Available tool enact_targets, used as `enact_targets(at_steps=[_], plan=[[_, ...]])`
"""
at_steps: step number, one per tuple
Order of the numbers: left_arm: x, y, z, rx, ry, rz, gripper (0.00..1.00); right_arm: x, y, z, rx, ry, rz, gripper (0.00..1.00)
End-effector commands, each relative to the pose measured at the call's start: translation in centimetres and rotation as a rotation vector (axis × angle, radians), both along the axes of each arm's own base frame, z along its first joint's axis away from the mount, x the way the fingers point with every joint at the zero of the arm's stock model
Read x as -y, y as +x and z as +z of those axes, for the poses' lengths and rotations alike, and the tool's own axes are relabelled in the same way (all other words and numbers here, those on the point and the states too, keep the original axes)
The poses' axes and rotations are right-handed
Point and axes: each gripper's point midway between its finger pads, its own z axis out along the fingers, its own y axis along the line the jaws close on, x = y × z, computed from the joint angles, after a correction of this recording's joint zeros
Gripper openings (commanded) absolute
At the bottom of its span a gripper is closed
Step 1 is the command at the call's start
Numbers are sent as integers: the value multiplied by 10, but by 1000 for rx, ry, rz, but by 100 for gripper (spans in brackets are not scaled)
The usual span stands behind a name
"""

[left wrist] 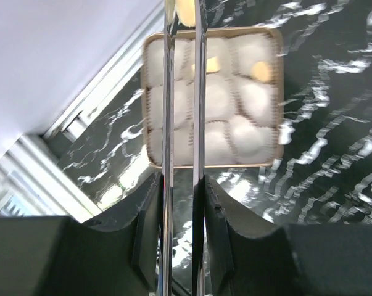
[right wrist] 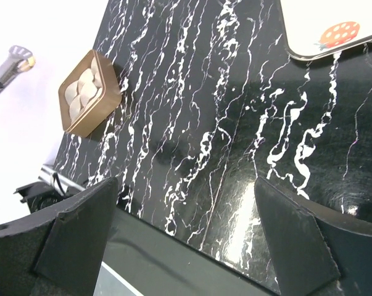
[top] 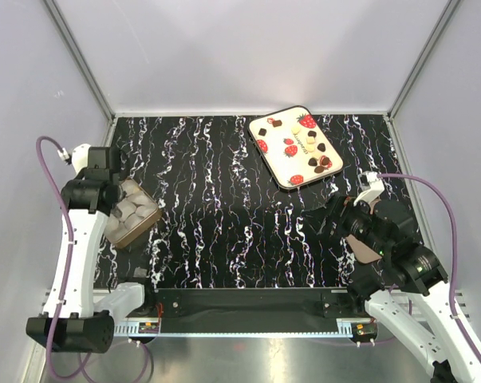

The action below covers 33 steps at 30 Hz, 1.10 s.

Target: Pack the chocolate

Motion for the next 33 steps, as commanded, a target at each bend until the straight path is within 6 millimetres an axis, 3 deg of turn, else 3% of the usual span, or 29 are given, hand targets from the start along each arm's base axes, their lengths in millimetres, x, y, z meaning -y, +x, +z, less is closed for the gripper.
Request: enact_targets(at_steps=[1,6,25,33], plan=[[-17,-4,-15,-27,18,60,33,-5,-6,5,15,3,50,100],[-25,-11,-39,-64,12,93,32,-5,-10,4,-3,-18,67,100],[-34,-2,-65,-158,58,89,32,2,-9,17,11,-16,23,100],[-37,-4,-73,-184,79,91,37,1,-9,18,7,-2,21,100]])
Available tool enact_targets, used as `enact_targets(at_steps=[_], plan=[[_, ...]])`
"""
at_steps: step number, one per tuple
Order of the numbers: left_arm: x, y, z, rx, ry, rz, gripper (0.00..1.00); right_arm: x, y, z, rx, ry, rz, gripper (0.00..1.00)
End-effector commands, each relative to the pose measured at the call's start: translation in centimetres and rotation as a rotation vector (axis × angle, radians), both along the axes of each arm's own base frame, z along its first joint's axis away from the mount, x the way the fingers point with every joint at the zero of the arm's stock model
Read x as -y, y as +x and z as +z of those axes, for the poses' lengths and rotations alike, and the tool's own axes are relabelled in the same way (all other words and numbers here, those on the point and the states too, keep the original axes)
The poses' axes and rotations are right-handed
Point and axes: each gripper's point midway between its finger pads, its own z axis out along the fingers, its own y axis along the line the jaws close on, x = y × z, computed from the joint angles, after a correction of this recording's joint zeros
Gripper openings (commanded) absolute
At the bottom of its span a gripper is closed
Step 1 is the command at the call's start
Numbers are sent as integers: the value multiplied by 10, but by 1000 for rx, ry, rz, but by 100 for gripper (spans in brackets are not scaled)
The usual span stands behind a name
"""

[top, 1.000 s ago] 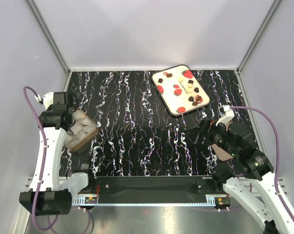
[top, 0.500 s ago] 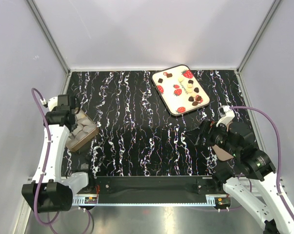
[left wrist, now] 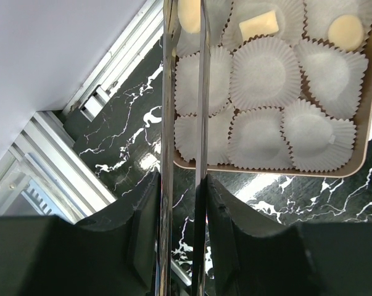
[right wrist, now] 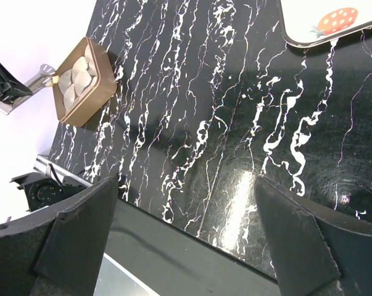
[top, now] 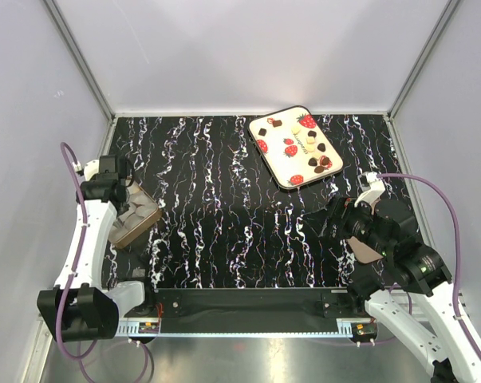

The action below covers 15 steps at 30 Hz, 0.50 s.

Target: Pack the chocolate

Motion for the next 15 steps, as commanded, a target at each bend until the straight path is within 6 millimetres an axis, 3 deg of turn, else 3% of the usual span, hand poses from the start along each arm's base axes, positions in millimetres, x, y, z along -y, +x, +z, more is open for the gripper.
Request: enact_targets(at_steps=[1,15], plan=[[-10,7,6,32,55,16,37,-1,0,19,38,29,-2,100],[-12,13,15,41,74,-5,41,3,-2,20,44,31,-21,100]])
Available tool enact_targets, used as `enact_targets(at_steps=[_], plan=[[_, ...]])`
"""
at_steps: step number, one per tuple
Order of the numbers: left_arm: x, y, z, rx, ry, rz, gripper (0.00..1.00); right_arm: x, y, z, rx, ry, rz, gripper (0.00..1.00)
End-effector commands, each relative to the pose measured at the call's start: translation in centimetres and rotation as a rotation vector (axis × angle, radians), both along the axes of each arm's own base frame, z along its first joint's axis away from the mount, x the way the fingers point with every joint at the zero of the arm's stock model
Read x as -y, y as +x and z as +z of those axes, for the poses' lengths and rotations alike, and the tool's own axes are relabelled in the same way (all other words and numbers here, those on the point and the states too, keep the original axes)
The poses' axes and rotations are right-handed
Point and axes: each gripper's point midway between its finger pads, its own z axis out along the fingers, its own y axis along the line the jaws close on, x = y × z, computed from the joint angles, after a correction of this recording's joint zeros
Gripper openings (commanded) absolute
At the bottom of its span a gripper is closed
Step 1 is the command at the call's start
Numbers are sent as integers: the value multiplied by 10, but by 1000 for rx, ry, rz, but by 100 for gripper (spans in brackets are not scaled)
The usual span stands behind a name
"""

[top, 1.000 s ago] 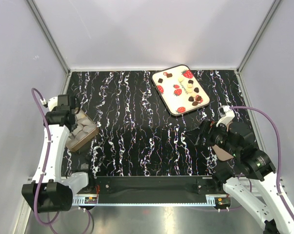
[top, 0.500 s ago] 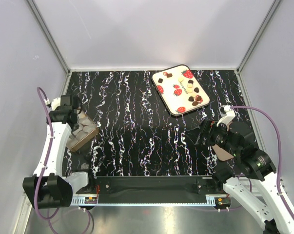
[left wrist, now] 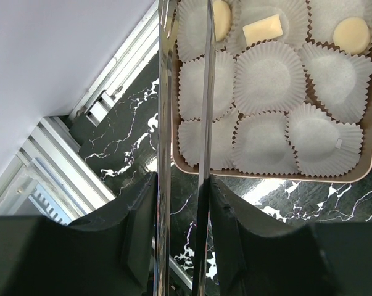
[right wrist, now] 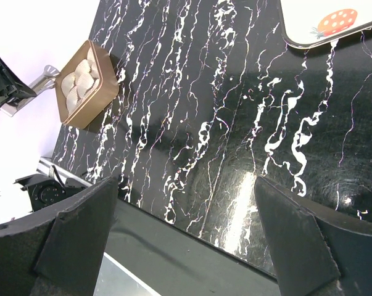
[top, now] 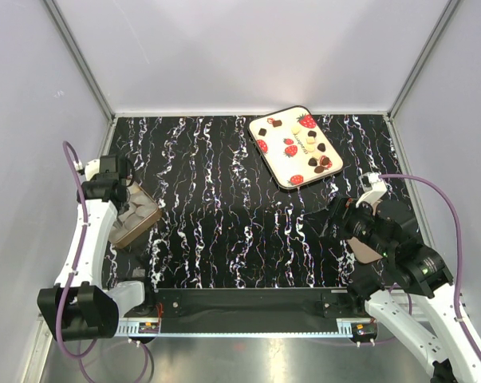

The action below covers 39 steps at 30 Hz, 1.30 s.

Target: Pack the chocolate

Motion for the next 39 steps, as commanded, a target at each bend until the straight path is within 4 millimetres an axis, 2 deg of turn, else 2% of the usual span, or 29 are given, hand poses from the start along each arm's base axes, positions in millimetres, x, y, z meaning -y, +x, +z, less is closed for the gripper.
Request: enact_targets(at_steps=[1,4,5,9,12,13,16,17,18,19,20,21,22,24,25,27,28,29,31,32,34,35,36,37,38,39], plan=[[-8,13,19,61,44,2,40,3,-1,18,42,18,-15,100],[-1,20,43,115,26,-45,39,4,1,19,45,14,-23,100],[5,28,59,165,0,-74,40,4,1,19,43,14,-23,100],[36,46,97,297,-97,-223,40,5,2,20,40,9,-32,100],[79,63,119,395,-207,-393,40,8,4,18,32,-2,-54,100],[102,70,126,420,-221,-475,40,11,6,14,27,-12,-72,100],[138,86,140,459,-231,-587,40,15,10,7,7,-30,-106,100],[164,89,145,476,-273,-668,40,15,9,4,-7,-28,-107,100],[179,96,144,475,-294,-707,40,15,8,1,-19,-32,-109,100],[194,105,151,516,-308,-743,41,19,11,0,-18,-40,-134,100],[216,107,154,527,-327,-802,41,20,11,-1,-21,-43,-140,99],[229,111,155,534,-331,-836,41,21,12,-1,-23,-47,-147,100],[253,121,151,530,-338,-886,42,24,13,-1,-21,-56,-162,100],[273,133,152,533,-315,-936,43,26,16,-1,-19,-62,-176,100],[295,146,136,499,-306,-976,44,26,17,0,-17,-68,-180,100],[313,163,129,489,-258,-1028,45,25,20,2,-12,-68,-182,100],[328,171,128,501,-254,-1062,46,25,23,4,-11,-69,-187,100],[342,184,112,464,-238,-1096,46,24,23,6,-9,-70,-186,100],[360,197,103,454,-240,-1131,46,24,25,14,1,-66,-187,100],[368,211,87,417,-223,-1133,45,24,26,17,6,-65,-188,100],[376,227,83,397,-186,-1133,44,24,27,27,22,-53,-194,100],[378,233,75,378,-167,-1131,43,24,27,29,25,-49,-191,99],[383,243,50,329,-151,-1134,43,23,27,32,33,-42,-190,100],[386,249,43,317,-139,-1141,43,23,28,34,36,-41,-192,100],[391,257,47,327,-122,-1155,43,23,29,35,41,-40,-191,100],[395,264,25,287,-112,-1159,44,22,30,35,43,-44,-191,100]])
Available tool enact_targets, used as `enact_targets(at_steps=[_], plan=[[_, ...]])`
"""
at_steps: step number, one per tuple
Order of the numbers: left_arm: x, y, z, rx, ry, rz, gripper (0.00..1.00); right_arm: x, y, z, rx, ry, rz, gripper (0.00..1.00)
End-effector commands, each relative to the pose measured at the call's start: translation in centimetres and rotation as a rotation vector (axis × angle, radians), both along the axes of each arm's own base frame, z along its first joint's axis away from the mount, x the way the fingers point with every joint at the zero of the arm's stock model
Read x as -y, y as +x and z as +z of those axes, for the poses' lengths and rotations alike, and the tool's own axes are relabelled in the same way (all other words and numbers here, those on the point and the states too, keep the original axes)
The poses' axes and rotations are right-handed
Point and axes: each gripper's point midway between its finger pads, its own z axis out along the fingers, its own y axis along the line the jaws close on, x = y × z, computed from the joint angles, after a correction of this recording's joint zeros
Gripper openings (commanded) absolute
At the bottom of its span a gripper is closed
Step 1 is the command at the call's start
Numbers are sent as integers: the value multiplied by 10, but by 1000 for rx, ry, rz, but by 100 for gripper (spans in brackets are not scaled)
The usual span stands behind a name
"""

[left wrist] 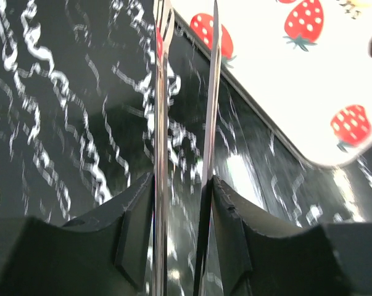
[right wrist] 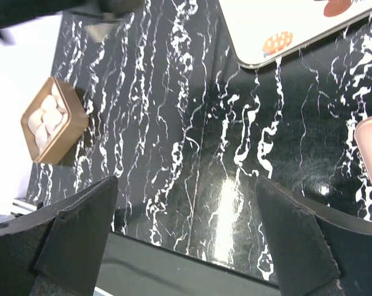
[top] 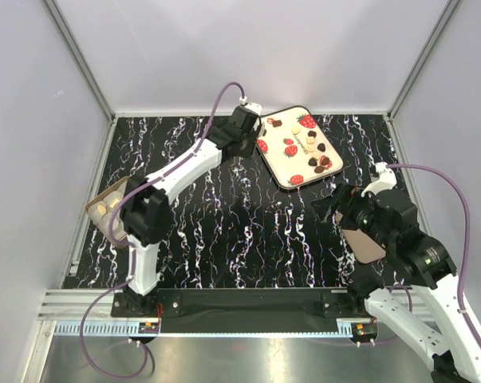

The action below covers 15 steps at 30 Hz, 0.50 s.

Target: Pack the chocolate

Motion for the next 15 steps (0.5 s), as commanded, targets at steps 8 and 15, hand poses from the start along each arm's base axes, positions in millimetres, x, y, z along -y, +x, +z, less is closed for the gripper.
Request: enact_targets(at_steps=[8,15], plan=[[30,61,-13,122,49,-24,48,-2,17,14,48,-20,-18,100],[37,72,-35,111,76,-37,49,-4,21,10,49,-30,-15,100]])
